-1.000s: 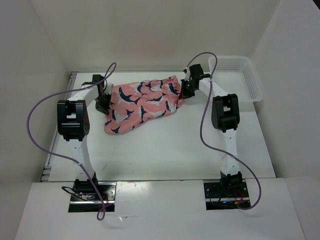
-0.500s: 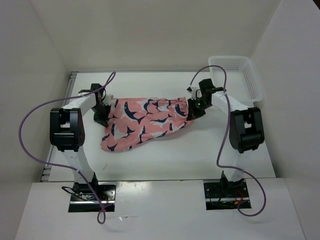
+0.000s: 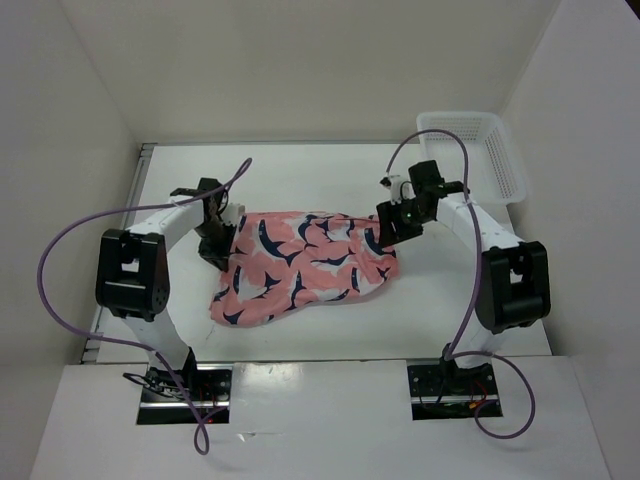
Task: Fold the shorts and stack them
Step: Fold the shorts
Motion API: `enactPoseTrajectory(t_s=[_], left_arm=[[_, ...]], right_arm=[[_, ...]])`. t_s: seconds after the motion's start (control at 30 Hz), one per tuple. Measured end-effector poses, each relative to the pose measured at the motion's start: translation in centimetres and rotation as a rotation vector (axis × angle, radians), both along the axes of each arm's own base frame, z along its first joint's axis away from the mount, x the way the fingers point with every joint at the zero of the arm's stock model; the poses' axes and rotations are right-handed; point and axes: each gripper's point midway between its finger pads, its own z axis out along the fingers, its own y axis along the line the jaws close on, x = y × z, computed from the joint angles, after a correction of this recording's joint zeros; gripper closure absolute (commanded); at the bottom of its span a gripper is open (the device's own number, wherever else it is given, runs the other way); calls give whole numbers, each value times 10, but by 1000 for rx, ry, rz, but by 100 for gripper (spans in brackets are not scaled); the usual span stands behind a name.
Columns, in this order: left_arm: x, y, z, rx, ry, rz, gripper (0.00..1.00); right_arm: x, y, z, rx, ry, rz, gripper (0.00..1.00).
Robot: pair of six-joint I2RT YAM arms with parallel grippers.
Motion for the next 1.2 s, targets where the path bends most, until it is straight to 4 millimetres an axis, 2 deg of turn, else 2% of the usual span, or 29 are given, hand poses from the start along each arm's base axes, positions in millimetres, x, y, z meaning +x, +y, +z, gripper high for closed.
enactPoseTrajectory(t_s=[0.07, 0.1, 0.2, 0.3, 0.37, 0.5, 0.57, 0.63, 0.7, 0.77, 0.93, 1.13, 1.2], left_arm=[[0, 2, 0, 6, -1, 3, 82], [1, 3, 0, 14, -2, 4, 81], [2, 9, 0, 48, -7, 7, 81], [10, 16, 7, 92, -30, 13, 77], [23, 19, 19, 115, -72, 17, 72], [59, 13, 61, 141, -236, 6, 71], [62, -4, 78, 140, -302, -39, 71], [56, -34, 82, 119, -322, -121, 71], [46, -60, 69, 91, -300, -196, 71], [29, -74, 47, 78, -231, -248, 71], [7, -70, 2, 88, -89, -261, 71], [-14, -68, -29, 103, -27, -285, 71], [-18, -68, -33, 124, -30, -299, 71]], right_arm=[[5, -2, 4, -5, -19, -4, 52], [10, -3, 7, -13, -34, -7, 64], [36, -9, 30, -55, -129, -29, 79], [63, -9, 58, -60, -243, -45, 85], [71, -6, 66, -64, -286, -41, 90], [67, 11, 58, -92, -284, 18, 95], [64, 22, 47, -104, -263, 51, 96], [61, 31, 33, -115, -232, 80, 96], [60, 35, 19, -129, -202, 94, 96], [61, 33, 7, -148, -177, 95, 97], [65, 26, -15, -201, -140, 80, 98], [78, 19, -45, -266, -112, 31, 100], [87, 20, -52, -273, -101, 3, 100]])
